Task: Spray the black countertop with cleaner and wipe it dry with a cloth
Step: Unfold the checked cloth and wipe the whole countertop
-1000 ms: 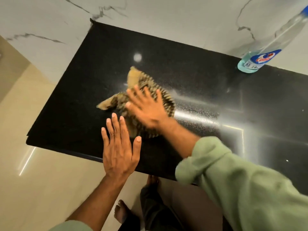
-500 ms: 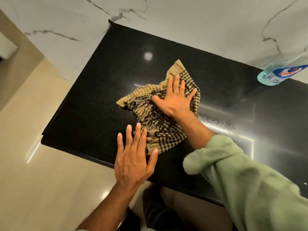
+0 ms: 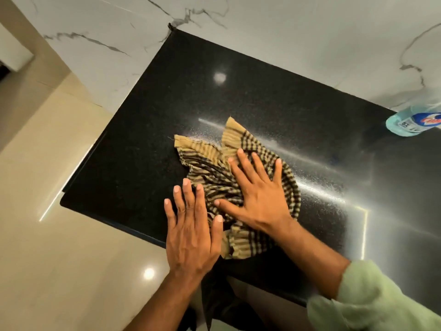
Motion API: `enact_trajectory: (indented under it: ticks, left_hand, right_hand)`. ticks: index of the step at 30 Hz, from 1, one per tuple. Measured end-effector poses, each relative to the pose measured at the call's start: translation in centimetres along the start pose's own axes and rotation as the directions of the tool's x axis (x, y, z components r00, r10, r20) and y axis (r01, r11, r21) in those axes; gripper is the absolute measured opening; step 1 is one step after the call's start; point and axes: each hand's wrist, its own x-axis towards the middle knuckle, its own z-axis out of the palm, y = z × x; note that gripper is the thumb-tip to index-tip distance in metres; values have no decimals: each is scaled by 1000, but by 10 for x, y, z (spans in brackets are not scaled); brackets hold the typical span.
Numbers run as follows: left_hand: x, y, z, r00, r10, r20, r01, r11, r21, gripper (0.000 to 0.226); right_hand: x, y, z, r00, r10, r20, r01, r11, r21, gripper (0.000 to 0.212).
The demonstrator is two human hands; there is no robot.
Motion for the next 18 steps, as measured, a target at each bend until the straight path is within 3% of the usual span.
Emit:
enact_trajectory:
  ticks: [5, 8, 11, 15, 18]
  left_hand:
    - [-2, 0, -2, 998, 7, 55, -8, 1000, 14, 74]
    - [0, 0, -2, 998, -3, 55, 2, 1000, 18, 73]
    - [0, 2, -2, 999, -39, -11, 38, 996, -84, 73]
    - [-1, -10, -5, 985, -132, -114, 79, 921, -382, 74]
    - [4, -15, -5, 998, -32, -56, 16, 963, -268, 75]
  right_hand:
    - [80, 42, -21, 983, 183, -9, -183, 983, -16, 94]
    - [138, 29, -36, 969, 248, 8, -248, 968, 29, 93]
    - [148, -30, -30, 994, 111, -11, -111, 994, 23, 90]
    - [76, -68, -7, 958, -286, 26, 287, 957, -34, 82]
    - [33, -19, -2, 955, -296, 35, 296, 955, -11, 83]
